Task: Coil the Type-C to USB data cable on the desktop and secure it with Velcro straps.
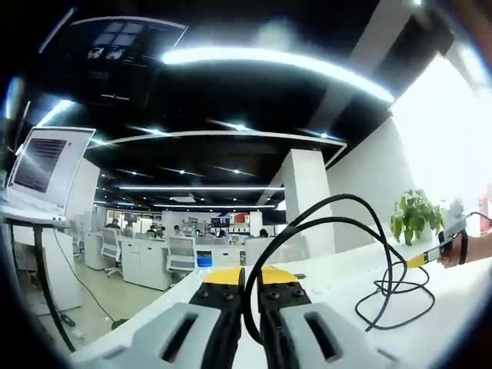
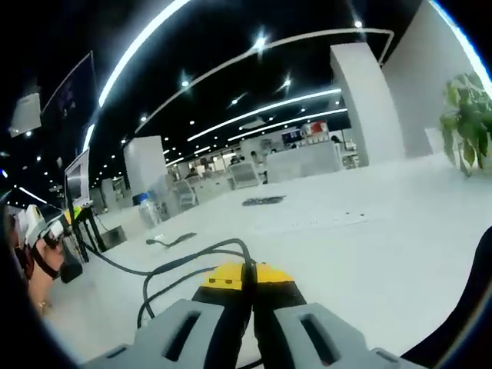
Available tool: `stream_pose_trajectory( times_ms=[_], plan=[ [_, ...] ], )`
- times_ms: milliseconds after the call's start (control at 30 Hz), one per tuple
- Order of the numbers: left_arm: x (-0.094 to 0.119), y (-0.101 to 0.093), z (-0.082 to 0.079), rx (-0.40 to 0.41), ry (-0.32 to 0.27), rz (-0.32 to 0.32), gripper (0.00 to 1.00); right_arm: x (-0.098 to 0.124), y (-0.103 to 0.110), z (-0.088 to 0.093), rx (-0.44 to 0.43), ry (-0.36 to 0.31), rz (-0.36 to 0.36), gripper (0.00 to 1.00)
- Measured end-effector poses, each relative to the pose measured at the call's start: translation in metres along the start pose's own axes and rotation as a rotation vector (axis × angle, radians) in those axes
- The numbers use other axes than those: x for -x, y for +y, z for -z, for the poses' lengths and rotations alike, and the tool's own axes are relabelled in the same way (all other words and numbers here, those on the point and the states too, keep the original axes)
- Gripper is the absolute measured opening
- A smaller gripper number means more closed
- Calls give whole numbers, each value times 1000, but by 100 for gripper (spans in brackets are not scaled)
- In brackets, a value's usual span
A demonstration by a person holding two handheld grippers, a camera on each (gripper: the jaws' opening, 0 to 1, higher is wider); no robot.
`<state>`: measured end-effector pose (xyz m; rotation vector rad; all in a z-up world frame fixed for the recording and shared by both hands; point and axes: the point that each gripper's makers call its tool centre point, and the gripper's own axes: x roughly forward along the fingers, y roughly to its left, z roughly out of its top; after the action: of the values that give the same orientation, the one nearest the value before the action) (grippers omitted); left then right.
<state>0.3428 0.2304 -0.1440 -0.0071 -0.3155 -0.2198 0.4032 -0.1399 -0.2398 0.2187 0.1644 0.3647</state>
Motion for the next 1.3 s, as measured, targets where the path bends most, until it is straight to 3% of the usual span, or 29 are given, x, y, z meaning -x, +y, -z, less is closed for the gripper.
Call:
stream_pose_trajectory(
  times_ms=[400,667,1300],
  plan=[
    [-2,-56,-1,-46,-29,184,6,10,47,-19,-81,-61,-167,2],
    [2,-94,4,-164,-32,304,6,16,72,-25,-79,-88,-236,2],
    [11,-136,16,-251,-23,441,5,36,138,-37,10,-157,-416,2]
  ],
)
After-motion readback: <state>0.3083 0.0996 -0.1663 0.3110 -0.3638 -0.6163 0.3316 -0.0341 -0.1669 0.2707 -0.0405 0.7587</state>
